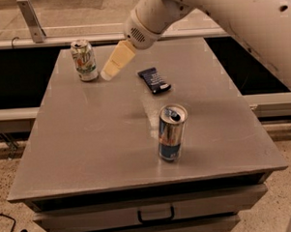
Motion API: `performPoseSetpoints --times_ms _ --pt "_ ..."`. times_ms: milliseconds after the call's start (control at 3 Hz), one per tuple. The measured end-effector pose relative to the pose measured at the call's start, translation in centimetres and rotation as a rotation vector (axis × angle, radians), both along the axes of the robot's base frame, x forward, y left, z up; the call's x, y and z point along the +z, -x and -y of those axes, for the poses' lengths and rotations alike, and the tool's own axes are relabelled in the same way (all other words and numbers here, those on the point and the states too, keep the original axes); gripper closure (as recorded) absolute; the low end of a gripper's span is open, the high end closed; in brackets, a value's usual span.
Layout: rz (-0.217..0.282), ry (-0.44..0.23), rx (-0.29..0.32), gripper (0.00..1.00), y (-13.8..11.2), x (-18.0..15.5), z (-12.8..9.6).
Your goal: Knock 7up can over
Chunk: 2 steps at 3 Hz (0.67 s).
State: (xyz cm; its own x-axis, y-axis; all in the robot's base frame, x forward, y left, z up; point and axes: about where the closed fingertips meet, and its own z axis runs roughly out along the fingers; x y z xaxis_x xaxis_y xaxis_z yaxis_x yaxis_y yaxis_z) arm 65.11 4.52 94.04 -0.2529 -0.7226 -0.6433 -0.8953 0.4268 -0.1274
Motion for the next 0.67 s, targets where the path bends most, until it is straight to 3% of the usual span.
performPoseSetpoints --times_ms 667 --pt "0.035 -0.059 -0.146 0.00 -6.5 -1.6 -1.2"
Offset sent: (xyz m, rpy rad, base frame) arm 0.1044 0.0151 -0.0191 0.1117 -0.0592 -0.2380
